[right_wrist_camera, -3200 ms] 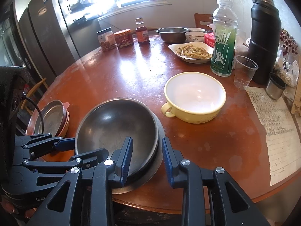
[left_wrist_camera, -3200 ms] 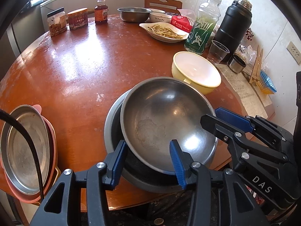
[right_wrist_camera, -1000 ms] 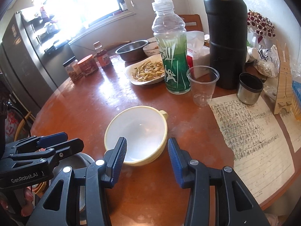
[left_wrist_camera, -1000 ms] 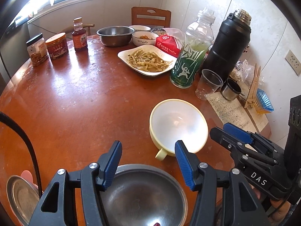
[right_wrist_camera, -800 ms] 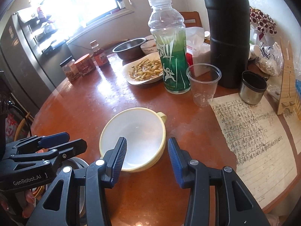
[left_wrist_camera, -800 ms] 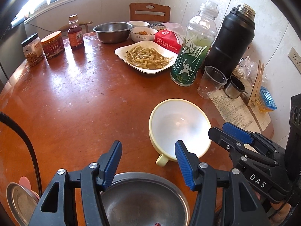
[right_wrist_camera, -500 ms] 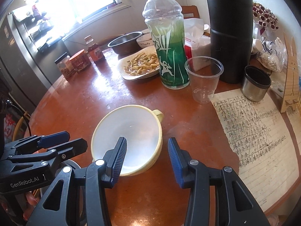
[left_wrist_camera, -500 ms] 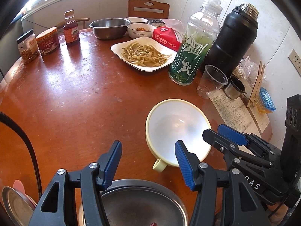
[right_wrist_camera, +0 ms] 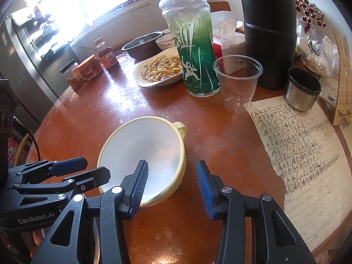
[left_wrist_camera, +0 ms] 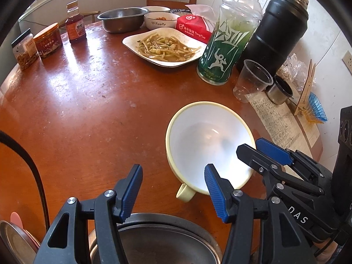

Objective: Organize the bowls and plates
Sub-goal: 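Move both tools to the rim of the yellow handled bowl, then grasp the yellow handled bowl rim with both tools and lift it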

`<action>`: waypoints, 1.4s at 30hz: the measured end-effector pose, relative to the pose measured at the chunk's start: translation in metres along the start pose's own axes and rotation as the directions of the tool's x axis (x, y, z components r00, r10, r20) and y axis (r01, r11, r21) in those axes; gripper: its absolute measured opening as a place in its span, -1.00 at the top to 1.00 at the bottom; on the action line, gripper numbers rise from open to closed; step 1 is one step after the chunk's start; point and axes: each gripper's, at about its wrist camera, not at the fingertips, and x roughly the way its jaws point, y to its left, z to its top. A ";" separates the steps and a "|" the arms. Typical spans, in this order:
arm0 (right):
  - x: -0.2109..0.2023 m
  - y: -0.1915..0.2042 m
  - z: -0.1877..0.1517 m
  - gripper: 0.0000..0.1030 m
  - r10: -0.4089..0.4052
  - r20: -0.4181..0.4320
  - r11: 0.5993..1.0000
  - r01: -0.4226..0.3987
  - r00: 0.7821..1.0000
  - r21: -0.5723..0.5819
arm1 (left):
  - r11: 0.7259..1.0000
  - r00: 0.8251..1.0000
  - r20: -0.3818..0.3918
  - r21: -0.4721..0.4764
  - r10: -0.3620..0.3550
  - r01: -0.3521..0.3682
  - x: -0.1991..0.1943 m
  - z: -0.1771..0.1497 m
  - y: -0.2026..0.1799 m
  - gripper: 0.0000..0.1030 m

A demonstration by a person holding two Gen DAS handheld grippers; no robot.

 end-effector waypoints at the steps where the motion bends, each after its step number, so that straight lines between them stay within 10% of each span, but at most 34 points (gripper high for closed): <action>1: 0.000 0.000 0.000 0.09 -0.001 0.000 1.000 0.001 1.000 -0.002 | 1.000 1.000 -0.002 0.001 -0.001 0.001 0.001 0.001 0.000 -0.13; 21: 0.025 -0.004 0.003 0.35 -0.012 -0.041 1.000 0.012 0.999 -0.010 | 1.000 0.997 -0.082 -0.013 -0.008 0.007 0.029 0.006 0.000 -0.11; 25: 0.026 -0.003 0.005 0.49 -0.009 -0.038 1.000 0.008 0.999 -0.019 | 0.997 0.993 -0.097 -0.041 -0.073 0.070 0.035 0.008 0.002 0.31; 42: -0.012 0.034 0.024 0.54 0.019 0.101 0.996 -0.009 0.995 -0.091 | 0.995 0.996 0.010 -0.047 -0.084 0.085 -0.013 0.002 0.015 0.39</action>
